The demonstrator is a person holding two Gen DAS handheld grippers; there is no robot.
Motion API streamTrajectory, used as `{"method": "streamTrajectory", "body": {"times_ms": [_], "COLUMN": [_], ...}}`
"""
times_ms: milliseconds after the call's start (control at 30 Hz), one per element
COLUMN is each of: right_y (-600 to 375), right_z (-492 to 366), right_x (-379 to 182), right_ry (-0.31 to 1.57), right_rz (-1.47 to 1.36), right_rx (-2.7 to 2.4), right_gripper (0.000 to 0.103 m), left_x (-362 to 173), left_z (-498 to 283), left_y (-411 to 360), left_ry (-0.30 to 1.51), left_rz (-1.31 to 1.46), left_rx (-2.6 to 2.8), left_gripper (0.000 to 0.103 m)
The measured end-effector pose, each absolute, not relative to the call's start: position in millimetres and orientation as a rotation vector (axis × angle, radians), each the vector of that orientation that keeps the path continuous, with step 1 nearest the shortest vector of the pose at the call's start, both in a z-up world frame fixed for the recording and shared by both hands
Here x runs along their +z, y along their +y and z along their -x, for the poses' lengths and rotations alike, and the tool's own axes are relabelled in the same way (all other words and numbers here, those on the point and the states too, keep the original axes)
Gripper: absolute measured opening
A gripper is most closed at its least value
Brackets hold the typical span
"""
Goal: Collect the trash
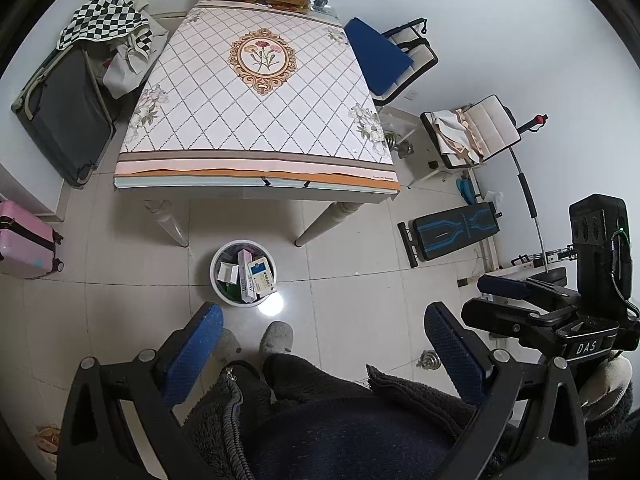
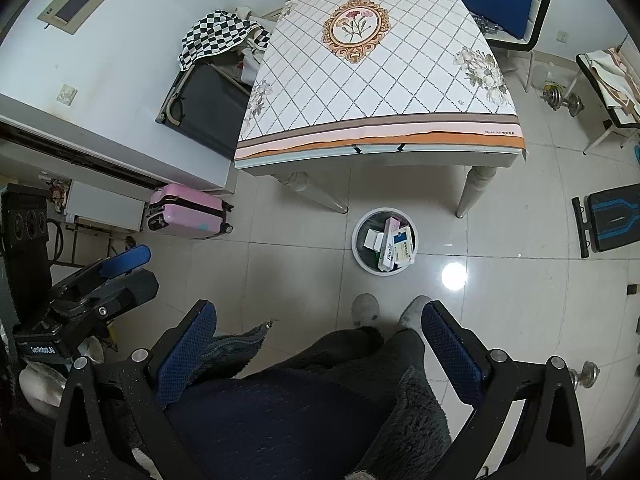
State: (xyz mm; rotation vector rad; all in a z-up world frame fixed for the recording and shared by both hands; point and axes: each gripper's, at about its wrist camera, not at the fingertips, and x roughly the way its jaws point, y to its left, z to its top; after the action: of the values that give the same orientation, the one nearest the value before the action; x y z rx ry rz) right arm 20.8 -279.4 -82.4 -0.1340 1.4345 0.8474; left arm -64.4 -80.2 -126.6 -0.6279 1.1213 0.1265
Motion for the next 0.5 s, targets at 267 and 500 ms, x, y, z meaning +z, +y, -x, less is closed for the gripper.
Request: {"method": "streamTrajectory", "body": {"times_ms": [267, 500], "right_y": [-281.3, -281.2], "right_z": [-22.8, -21.9], "right_x": [-81.5, -81.1], "right_ry": [1.437, 1.438], "right_rz": [0.130, 0.125], "right_rx": [0.851, 0.854], "right_gripper": [0.103, 0.103], "left_x": [-127.5, -125.6], "left_z": [65.3, 68.7], "left_y": [-80.6, -80.9], "left_ry": [1.120, 1.107], "left_rz": [0.634, 0.639], "left_rx": [0.123, 0.135], "left_gripper": [0.103, 0.103]}}
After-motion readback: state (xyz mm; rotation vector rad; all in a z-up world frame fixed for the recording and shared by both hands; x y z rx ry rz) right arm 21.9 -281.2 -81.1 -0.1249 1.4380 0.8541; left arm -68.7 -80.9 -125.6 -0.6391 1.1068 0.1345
